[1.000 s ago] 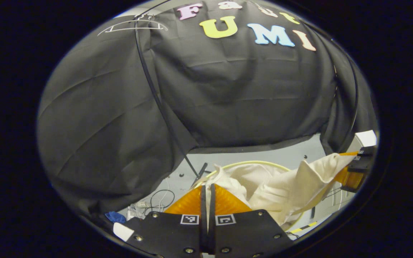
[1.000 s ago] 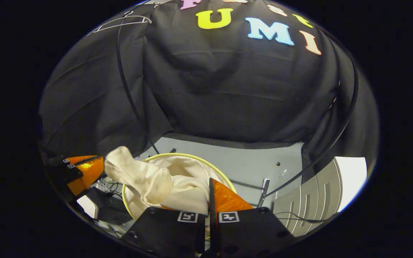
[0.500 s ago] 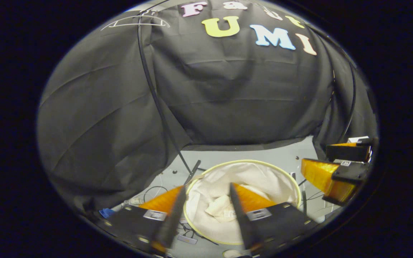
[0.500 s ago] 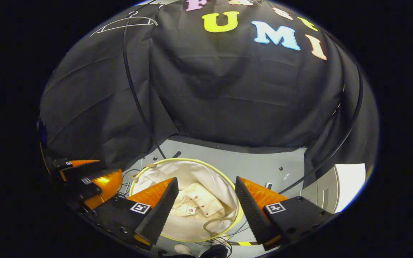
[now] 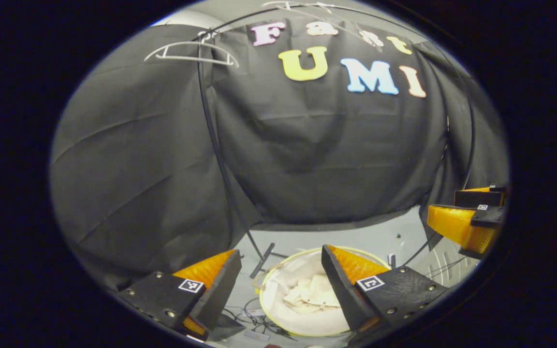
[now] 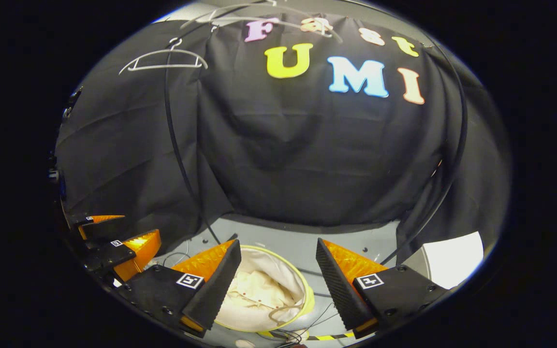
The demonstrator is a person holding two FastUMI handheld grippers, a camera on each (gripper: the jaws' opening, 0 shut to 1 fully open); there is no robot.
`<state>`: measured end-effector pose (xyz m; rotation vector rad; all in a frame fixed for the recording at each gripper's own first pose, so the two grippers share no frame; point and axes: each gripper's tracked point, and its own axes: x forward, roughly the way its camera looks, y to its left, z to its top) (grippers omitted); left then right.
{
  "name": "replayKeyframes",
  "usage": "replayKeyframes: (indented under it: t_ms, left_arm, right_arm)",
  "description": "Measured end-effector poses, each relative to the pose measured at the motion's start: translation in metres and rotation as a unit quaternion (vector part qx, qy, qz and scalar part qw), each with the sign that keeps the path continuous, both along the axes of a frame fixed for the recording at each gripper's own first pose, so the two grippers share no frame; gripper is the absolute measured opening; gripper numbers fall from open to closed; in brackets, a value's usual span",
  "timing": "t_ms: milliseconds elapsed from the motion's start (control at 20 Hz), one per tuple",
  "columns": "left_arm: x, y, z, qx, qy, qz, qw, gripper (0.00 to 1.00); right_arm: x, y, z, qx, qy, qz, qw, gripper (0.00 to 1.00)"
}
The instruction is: Grasp the clothes on the hanger with both hands and then place them into the laundry hamper below.
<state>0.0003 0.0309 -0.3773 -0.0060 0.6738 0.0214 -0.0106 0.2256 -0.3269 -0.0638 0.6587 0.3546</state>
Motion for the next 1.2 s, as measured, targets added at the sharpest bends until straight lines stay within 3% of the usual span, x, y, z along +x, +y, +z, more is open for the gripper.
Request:
replayKeyframes:
  t_ms: [400,650,900,1200]
  left_arm:
    - [0.029,-0.01,0.159,-0.027,-0.149,-0.015,0.988,1.0]
    - [0.009,-0.023,0.242,-0.048,-0.214,-0.017,0.976,1.0]
    - [-0.013,-0.026,0.304,-0.044,-0.253,-0.024,0.966,1.0]
    - [-0.053,-0.018,0.35,-0.034,-0.292,-0.024,0.956,1.0]
  right_arm:
    - [0.016,-0.044,0.142,0.03,-0.123,-0.046,0.991,0.96]
    - [0.009,-0.086,0.219,0.047,-0.187,-0.071,0.979,0.96]
    - [-0.008,-0.123,0.275,0.049,-0.237,-0.083,0.967,0.96]
    - [-0.038,-0.167,0.302,0.046,-0.262,-0.1,0.959,0.96]
